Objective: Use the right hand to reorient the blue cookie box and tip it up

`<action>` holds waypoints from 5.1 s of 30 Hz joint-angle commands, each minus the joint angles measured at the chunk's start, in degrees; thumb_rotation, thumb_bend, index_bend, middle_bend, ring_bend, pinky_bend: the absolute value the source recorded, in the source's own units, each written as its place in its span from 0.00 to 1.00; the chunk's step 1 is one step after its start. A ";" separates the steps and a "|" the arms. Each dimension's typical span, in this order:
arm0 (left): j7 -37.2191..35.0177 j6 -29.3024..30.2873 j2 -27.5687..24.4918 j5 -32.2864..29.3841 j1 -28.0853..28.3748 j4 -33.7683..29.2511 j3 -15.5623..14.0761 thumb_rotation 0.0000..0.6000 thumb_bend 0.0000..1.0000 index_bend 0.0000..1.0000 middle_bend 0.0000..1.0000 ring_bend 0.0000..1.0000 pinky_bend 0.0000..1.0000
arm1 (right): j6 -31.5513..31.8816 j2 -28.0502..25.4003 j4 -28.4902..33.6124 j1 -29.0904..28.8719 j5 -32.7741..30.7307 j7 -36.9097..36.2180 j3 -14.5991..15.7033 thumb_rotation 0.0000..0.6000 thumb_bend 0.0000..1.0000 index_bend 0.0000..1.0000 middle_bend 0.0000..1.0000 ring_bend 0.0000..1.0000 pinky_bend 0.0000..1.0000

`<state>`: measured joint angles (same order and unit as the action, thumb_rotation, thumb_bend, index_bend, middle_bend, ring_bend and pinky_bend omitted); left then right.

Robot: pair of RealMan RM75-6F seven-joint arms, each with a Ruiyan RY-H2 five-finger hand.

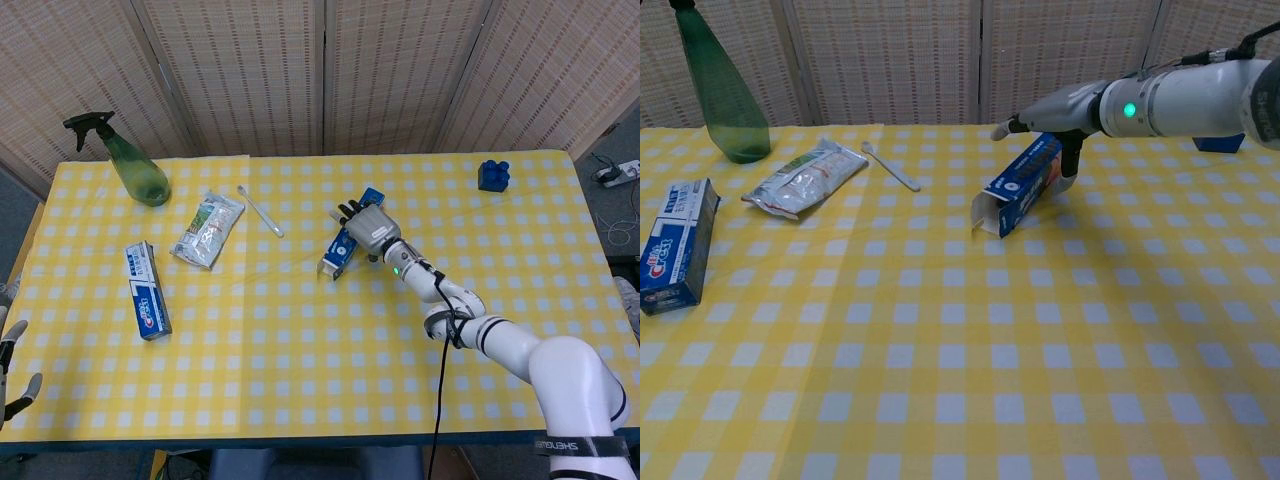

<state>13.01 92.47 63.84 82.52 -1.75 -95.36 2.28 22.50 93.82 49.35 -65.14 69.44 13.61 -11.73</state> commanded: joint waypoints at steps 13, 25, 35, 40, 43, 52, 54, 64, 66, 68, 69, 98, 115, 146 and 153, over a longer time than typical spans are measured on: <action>-1.50 -1.42 0.46 -1.73 -0.10 1.97 0.54 1.00 0.32 0.18 0.00 0.00 0.00 | -8.18 11.88 -18.89 -6.98 -4.55 1.33 1.30 1.00 0.19 0.09 0.16 0.02 0.16; -1.81 -2.31 0.81 -1.75 0.34 2.63 0.76 1.00 0.32 0.18 0.00 0.00 0.00 | -11.54 8.14 -11.22 -6.48 -5.42 -1.86 2.47 1.00 0.19 0.14 0.33 0.10 0.16; -2.51 -2.53 0.89 -1.56 0.46 3.33 0.84 1.00 0.32 0.18 0.00 0.00 0.00 | -4.01 -1.61 9.40 -4.19 -7.93 0.57 5.56 1.00 0.19 0.15 0.37 0.17 0.16; -2.99 -2.45 0.88 -1.50 0.37 3.66 0.85 1.00 0.32 0.18 0.00 0.00 0.00 | 0.84 -8.53 22.20 -3.73 -12.41 4.80 8.21 1.00 0.19 0.15 0.37 0.17 0.16; -3.01 -2.47 0.92 -1.35 0.38 3.75 0.80 1.00 0.32 0.18 0.00 0.00 0.00 | 4.09 -11.74 27.66 -4.09 -15.54 7.21 9.16 1.00 0.19 0.15 0.35 0.17 0.16; -3.06 -2.17 1.01 -1.14 0.16 3.71 0.70 1.00 0.32 0.18 0.00 0.00 0.00 | 7.35 -15.89 32.04 -5.45 -20.62 8.07 8.78 1.00 0.20 0.13 0.26 0.16 0.16; -3.06 -2.15 1.02 -1.11 0.10 3.71 0.66 1.00 0.32 0.18 0.00 0.00 0.00 | 6.79 -15.46 30.91 -5.81 -21.27 7.74 8.91 1.00 0.20 0.13 0.25 0.15 0.16; -3.29 -2.08 1.07 -1.09 -0.14 3.85 0.53 1.00 0.32 0.18 0.00 0.00 0.00 | 0.90 -11.22 21.74 -8.41 -23.71 4.53 8.81 1.00 0.25 0.02 0.14 0.05 0.09; -3.34 -2.05 1.11 -1.08 -0.18 3.88 0.53 1.00 0.32 0.18 0.00 0.00 0.00 | -0.44 -10.40 19.84 -8.97 -23.94 3.63 8.63 1.00 0.32 0.00 0.13 0.02 0.07; -3.43 -2.05 1.16 -1.08 -0.23 3.94 0.50 1.00 0.32 0.18 0.00 0.00 0.00 | -1.47 -9.40 17.78 -9.39 -23.82 2.62 8.43 1.00 0.45 0.00 0.12 0.02 0.06; -3.43 -2.10 1.18 -1.12 -0.26 3.99 0.47 1.00 0.32 0.18 0.00 0.00 0.00 | -2.02 -8.83 16.61 -9.56 -23.63 2.09 8.39 1.00 0.49 0.00 0.12 0.02 0.06; -3.94 -3.62 1.91 -0.50 0.60 4.74 0.39 1.00 0.32 0.18 0.00 0.00 0.00 | -4.84 -16.74 23.13 -5.58 -18.02 -5.77 14.44 1.00 0.69 0.00 0.27 0.02 0.06; -2.80 -2.85 1.79 0.26 0.40 3.42 0.02 1.00 0.32 0.18 0.00 0.00 0.00 | 11.66 -15.06 25.24 3.19 -10.24 -0.93 15.22 1.00 0.08 0.00 0.24 0.02 0.06; -3.24 -2.75 2.08 0.33 0.15 3.87 -0.06 1.00 0.32 0.18 0.00 0.00 0.00 | 13.42 -9.77 20.72 7.15 -10.38 4.65 11.53 1.00 0.19 0.39 0.32 0.10 0.06; -3.29 -3.47 2.18 0.15 0.59 4.13 0.08 1.00 0.32 0.18 0.00 0.00 0.00 | 15.16 -16.92 28.21 5.79 -11.10 8.30 9.25 1.00 0.19 0.40 0.32 0.10 0.06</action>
<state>9.74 89.03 66.02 82.69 -1.18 -91.24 2.34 37.05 79.25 75.22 -58.60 58.82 20.27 -1.54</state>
